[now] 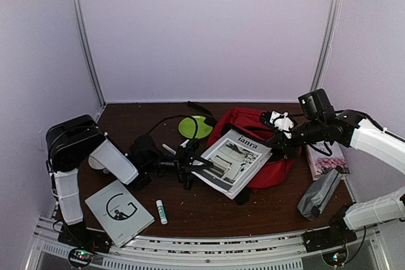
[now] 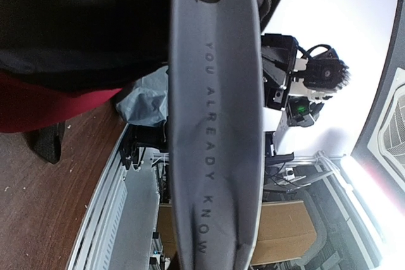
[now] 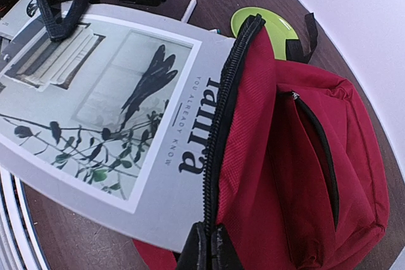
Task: Pack the student bag
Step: Place the book in the largest pocket of the bag.
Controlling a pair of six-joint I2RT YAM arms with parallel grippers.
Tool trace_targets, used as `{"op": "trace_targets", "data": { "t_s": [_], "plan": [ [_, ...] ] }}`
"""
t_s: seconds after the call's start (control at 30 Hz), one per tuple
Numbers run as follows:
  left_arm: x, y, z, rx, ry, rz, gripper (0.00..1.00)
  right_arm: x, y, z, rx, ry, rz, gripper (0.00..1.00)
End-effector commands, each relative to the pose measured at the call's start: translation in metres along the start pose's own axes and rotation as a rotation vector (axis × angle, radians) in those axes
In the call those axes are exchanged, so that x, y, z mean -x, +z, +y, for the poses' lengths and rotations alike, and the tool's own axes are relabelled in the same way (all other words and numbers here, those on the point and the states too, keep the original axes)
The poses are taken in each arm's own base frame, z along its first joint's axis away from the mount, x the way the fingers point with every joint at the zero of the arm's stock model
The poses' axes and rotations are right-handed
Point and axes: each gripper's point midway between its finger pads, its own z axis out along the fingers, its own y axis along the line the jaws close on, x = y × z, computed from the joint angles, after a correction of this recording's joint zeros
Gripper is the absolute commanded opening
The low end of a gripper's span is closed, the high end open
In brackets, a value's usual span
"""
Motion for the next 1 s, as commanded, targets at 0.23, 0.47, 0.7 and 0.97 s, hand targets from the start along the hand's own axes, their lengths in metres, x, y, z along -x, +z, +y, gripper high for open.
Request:
{"op": "trace_targets", "data": {
  "t_s": [0.23, 0.47, 0.7, 0.97],
  "plan": [
    [0.035, 0.002, 0.015, 0.063, 0.023, -0.104, 0.08, 0.011, -0.009, 0.014, 0.063, -0.01, -0.068, 0.0],
    [0.035, 0.013, 0.04, 0.154, 0.004, -0.089, 0.08, 0.004, -0.012, 0.039, 0.187, -0.064, -0.058, 0.0],
    [0.043, 0.028, 0.055, 0.153, -0.054, -0.085, 0.08, -0.013, -0.01, 0.048, 0.219, -0.097, -0.016, 0.0],
    [0.043, 0.03, 0.059, 0.17, -0.042, -0.096, 0.08, -0.014, 0.037, 0.02, 0.088, 0.041, 0.074, 0.35]
  ]
}}
